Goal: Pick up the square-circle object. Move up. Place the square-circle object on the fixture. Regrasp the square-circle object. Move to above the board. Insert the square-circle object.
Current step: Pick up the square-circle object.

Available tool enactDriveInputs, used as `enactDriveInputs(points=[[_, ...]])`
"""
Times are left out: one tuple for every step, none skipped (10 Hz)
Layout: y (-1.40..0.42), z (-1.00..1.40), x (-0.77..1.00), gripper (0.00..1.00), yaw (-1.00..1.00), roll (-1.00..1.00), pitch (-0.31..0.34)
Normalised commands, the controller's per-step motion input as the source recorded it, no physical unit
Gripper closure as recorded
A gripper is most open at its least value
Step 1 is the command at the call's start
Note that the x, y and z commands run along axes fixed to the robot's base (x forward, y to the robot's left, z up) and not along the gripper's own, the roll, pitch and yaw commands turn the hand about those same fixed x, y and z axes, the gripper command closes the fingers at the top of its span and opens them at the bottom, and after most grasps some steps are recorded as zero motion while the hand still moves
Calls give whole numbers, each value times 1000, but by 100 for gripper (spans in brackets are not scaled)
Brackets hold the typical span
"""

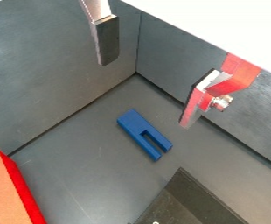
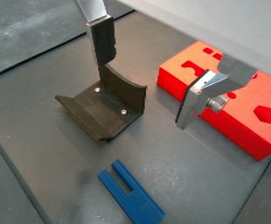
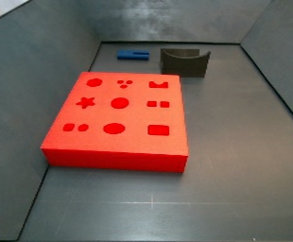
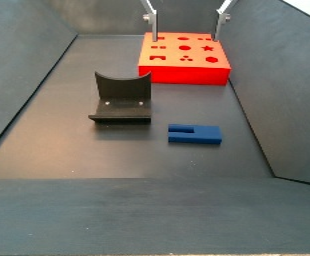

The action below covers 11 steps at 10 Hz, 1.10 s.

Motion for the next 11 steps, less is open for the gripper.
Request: enactDriveInputs(points=[[0, 0, -17, 0, -66, 0, 0], [40, -17, -66, 0, -811, 27, 0], [0, -6, 0, 0, -1000, 3, 0], [0, -11, 0, 0, -1000, 1, 0], [0, -31, 0, 0, -1000, 0, 0], [0, -103, 0, 0, -1000, 0, 0], [86, -394, 0, 0, -891, 0, 19], [349, -537, 77, 0, -640, 0, 66], [351, -583, 57, 0, -634, -9, 83], [223, -589, 6, 0, -760, -14, 76], [0, -554, 0, 0, -977, -40, 49]])
